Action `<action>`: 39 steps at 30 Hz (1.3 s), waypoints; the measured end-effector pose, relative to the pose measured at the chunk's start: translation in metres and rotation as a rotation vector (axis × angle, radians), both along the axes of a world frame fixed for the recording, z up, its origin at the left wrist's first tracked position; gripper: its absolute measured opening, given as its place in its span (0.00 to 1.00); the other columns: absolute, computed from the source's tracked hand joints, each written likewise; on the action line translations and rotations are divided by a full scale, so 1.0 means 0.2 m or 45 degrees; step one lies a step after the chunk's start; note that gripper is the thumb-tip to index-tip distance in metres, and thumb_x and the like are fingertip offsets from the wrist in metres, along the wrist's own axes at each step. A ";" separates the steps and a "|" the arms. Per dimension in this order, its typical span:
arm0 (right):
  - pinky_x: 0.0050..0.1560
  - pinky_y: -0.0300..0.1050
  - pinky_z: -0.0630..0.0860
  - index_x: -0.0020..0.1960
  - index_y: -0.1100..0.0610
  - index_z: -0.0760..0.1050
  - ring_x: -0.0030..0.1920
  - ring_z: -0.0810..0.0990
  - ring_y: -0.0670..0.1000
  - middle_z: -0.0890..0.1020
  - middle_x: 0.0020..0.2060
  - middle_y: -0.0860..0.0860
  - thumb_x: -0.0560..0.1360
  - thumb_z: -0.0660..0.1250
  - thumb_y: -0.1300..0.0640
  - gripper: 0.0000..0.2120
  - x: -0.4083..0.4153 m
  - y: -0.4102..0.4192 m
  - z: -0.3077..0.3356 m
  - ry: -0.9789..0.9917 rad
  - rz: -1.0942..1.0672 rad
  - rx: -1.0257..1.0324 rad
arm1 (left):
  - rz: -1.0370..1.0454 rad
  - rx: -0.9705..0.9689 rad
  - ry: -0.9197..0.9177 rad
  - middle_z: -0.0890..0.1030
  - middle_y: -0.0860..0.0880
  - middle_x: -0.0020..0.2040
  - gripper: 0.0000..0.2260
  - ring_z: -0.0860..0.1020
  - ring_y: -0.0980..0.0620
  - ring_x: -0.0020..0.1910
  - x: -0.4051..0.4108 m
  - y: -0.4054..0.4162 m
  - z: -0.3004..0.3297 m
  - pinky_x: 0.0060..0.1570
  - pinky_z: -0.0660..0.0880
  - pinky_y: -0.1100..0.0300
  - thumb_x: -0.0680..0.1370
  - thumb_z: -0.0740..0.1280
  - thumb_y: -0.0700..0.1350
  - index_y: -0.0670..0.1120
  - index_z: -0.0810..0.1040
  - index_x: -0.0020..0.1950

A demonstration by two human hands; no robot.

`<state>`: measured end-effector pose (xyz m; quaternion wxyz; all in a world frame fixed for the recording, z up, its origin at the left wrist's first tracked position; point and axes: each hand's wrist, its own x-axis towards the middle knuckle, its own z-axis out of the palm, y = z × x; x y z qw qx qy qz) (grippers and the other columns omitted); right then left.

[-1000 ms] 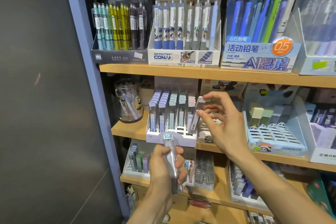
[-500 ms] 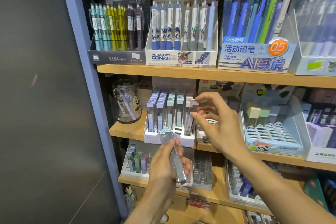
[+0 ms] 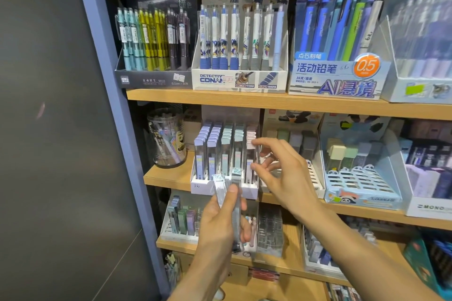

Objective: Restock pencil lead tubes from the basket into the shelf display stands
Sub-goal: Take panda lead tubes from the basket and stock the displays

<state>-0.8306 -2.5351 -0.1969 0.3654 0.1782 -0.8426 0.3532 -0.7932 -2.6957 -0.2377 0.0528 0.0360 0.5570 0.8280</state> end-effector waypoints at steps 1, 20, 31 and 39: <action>0.45 0.44 0.81 0.67 0.47 0.75 0.43 0.81 0.46 0.77 0.51 0.45 0.77 0.74 0.59 0.21 0.02 0.00 0.00 0.006 -0.017 -0.028 | -0.018 0.006 0.004 0.75 0.45 0.37 0.17 0.68 0.49 0.20 0.00 0.00 0.00 0.24 0.68 0.59 0.82 0.65 0.56 0.42 0.77 0.45; 0.57 0.57 0.79 0.59 0.53 0.80 0.43 0.82 0.58 0.85 0.48 0.59 0.71 0.76 0.59 0.17 0.21 -0.09 0.03 -0.693 0.586 -0.995 | -0.355 0.173 -0.129 0.68 0.45 0.28 0.20 0.60 0.54 0.15 0.04 -0.05 0.06 0.17 0.52 0.67 0.79 0.66 0.60 0.43 0.84 0.47; 0.43 0.38 0.80 0.54 0.55 0.80 0.37 0.82 0.51 0.83 0.45 0.56 0.72 0.78 0.65 0.14 0.15 -0.10 0.15 -0.301 0.253 -0.636 | -0.035 -0.097 -0.238 0.86 0.41 0.42 0.19 0.72 0.48 0.20 -0.03 -0.05 0.02 0.23 0.54 0.64 0.82 0.66 0.58 0.43 0.81 0.57; 0.49 0.40 0.83 0.55 0.53 0.78 0.48 0.84 0.45 0.83 0.47 0.42 0.76 0.74 0.62 0.10 0.05 -0.15 0.28 0.011 0.118 -0.201 | 0.023 0.175 -0.379 0.76 0.46 0.29 0.20 0.68 0.50 0.17 -0.06 -0.07 -0.02 0.21 0.59 0.67 0.84 0.54 0.49 0.39 0.81 0.49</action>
